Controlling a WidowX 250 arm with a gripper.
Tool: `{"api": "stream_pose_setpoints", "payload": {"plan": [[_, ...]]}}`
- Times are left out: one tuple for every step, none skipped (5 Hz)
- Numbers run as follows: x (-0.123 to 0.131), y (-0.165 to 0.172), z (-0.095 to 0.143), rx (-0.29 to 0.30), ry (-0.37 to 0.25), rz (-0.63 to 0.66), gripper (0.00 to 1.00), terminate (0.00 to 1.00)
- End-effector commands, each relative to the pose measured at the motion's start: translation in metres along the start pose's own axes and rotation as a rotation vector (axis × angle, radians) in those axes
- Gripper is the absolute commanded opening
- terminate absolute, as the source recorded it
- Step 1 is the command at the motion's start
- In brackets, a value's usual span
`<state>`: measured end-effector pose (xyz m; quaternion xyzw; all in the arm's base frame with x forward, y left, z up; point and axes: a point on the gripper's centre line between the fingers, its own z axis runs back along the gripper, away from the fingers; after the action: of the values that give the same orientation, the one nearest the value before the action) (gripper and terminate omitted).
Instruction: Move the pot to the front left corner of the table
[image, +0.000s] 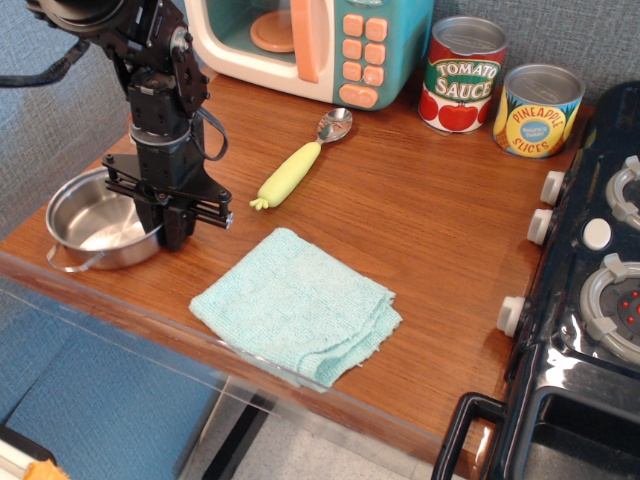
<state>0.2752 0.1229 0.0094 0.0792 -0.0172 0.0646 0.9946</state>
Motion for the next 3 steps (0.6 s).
{"api": "stream_pose_setpoints", "payload": {"plan": [[-0.002,-0.022,0.058,0.047,-0.131,0.002,0.0,0.0],[0.005,-0.064,0.092,0.017,-0.185,-0.088,0.0,0.0],[0.03,-0.115,0.114,-0.041,-0.243,-0.265,0.0,0.0]]}}
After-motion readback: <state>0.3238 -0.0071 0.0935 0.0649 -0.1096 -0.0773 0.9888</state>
